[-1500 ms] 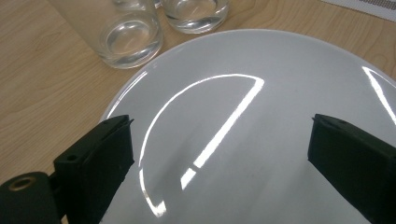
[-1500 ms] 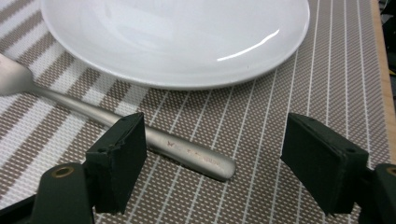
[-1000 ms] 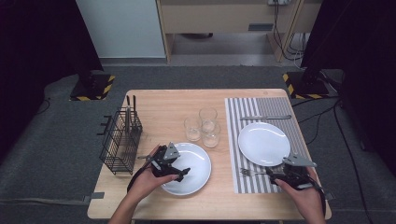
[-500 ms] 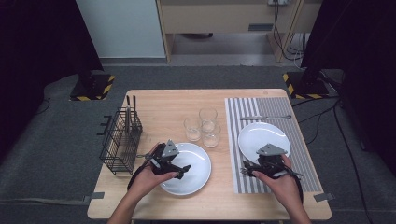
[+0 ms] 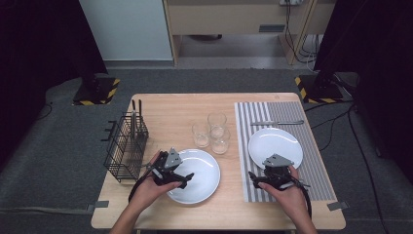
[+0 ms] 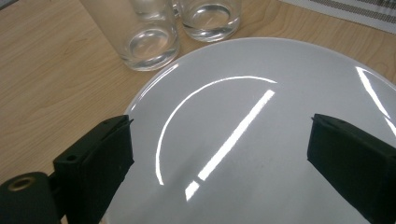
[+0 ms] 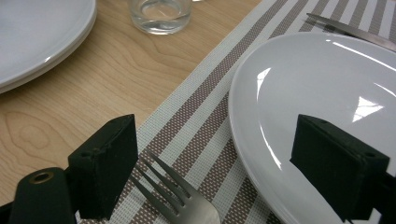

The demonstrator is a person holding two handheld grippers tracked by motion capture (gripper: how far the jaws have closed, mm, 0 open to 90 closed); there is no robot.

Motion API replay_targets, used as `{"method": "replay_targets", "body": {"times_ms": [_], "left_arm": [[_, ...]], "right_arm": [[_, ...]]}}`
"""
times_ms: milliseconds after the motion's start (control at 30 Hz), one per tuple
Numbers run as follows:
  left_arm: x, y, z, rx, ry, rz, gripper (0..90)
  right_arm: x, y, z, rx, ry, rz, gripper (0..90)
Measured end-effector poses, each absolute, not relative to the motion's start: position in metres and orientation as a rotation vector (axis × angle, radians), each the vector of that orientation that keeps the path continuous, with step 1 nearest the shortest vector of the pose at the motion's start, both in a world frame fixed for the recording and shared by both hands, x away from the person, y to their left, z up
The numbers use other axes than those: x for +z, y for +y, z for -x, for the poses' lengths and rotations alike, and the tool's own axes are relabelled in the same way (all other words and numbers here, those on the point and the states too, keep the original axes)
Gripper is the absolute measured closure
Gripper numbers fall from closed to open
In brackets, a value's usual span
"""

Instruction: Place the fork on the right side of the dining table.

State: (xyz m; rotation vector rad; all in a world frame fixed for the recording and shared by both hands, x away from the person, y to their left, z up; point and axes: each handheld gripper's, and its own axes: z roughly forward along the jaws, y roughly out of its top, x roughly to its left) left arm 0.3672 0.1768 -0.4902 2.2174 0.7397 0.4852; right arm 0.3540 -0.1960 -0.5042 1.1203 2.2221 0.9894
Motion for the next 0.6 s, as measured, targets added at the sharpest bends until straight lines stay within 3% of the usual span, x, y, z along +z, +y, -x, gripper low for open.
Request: {"method": "replay_targets", "body": {"times_ms": [600], "left_arm": [[-0.4921,0.1807,-0.3650,0.504,0.747,-2.202,6.4]], "right_arm": [[-0.5131,-0.1890,-0.3556,0.933,2.242,-1.091,14.6]]}}
